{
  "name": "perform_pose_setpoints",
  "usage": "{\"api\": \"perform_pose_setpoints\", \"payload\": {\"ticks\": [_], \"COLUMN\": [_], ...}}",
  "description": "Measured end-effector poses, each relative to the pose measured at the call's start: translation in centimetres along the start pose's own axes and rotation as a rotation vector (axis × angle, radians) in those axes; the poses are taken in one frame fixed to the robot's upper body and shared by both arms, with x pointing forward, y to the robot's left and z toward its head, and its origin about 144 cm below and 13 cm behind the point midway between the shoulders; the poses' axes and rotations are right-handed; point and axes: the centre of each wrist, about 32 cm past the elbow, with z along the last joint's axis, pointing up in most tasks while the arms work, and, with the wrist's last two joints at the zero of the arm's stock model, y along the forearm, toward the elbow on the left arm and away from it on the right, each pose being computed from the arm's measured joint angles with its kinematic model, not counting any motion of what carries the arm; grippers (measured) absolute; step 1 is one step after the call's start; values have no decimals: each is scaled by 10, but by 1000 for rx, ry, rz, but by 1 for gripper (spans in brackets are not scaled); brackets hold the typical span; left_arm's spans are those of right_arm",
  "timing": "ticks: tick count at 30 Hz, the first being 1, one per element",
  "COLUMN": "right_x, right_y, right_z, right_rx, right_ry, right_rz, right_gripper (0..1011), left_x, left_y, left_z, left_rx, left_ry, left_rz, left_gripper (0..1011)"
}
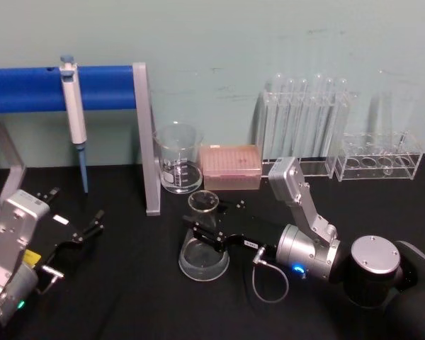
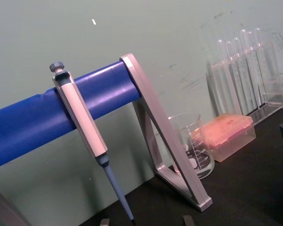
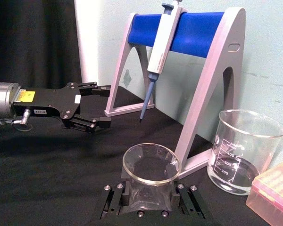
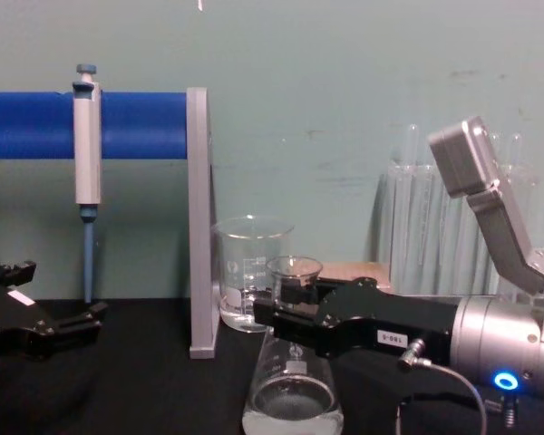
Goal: Grasp the erlenmeyer flask with one hand, shake it three times, then place it back.
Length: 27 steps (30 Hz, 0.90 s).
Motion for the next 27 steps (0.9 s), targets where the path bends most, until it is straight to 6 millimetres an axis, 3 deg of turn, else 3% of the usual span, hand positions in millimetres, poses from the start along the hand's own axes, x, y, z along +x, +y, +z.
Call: {"api": "perform_pose_setpoints", "payload": {"ticks": [27], "right_x": [-1], "right_y": [-4], "right_z": [9], "right_rx": [35], "right_ry": [8], "right_rz": [-18], "right_gripper": [451], "left_x": [0], "left_y": [0], "left_z": [0], "left_rx": [0], "left_ry": [0], "left_rz": [0], "left_gripper": [1001]}}
